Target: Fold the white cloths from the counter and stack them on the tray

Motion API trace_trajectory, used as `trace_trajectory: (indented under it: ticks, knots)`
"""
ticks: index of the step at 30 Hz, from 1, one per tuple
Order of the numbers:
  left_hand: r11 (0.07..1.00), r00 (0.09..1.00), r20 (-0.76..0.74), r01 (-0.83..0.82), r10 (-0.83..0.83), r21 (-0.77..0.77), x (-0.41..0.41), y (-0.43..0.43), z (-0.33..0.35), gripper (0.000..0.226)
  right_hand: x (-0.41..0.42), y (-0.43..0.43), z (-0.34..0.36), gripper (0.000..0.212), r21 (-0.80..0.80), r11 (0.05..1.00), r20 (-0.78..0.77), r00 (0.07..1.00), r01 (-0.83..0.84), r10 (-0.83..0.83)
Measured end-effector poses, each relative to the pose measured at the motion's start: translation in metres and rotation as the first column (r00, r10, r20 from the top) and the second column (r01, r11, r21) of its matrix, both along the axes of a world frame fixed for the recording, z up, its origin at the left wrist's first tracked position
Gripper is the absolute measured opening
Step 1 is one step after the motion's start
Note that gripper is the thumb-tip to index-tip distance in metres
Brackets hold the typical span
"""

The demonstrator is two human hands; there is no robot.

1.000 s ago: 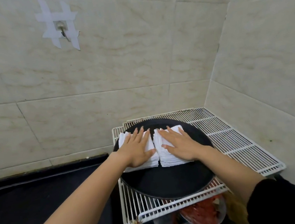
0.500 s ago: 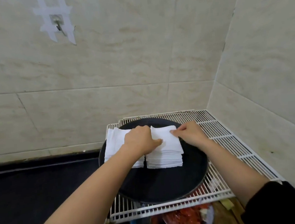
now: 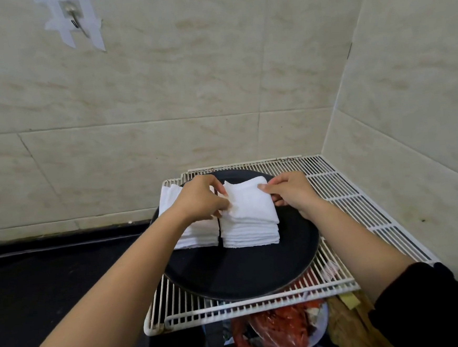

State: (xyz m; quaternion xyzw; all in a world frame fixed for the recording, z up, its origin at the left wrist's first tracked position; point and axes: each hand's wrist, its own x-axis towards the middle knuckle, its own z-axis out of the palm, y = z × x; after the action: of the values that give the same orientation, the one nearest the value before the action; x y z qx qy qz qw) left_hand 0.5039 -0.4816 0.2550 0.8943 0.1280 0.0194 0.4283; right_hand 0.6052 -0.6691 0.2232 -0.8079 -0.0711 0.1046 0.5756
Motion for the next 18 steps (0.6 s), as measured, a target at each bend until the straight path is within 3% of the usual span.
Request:
trace_trajectory:
  ticks: [8, 13, 15, 17, 18]
  knots:
    - [1.000, 0.999, 0.037, 0.005, -0.005, -0.011, -0.001, 0.007, -0.009, 0.014, 0.000, 0.001, -0.003, 0.019, 0.025, 1.000, -0.013, 1.000, -0.010, 0.010]
    - [0.952, 0.994, -0.092, 0.077, -0.052, 0.297, 0.006, 0.006, -0.010, 0.009, -0.003, -0.003, 0.004, 0.020, -0.130, 0.989, -0.042, 0.997, -0.073, 0.068]
    - [0.938, 0.998, -0.011, 0.057, -0.057, 0.341, 0.010, 0.003, -0.010, 0.011, -0.002, -0.006, 0.008, 0.022, -0.085, 0.996, -0.024, 1.000, -0.015, 0.013]
    - [0.909, 0.983, 0.121, 0.078, -0.139, 0.410, 0.014, -0.002, -0.012, 0.028, 0.000, -0.007, 0.010, 0.022, 0.010, 0.997, -0.041, 0.996, 0.075, -0.075]
    - [0.877, 0.972, 0.115, 0.129, -0.204, 0.463, 0.015, -0.005, -0.014, 0.038, -0.001, -0.008, 0.009, 0.023, 0.054, 0.992, -0.087, 0.991, 0.110, -0.105]
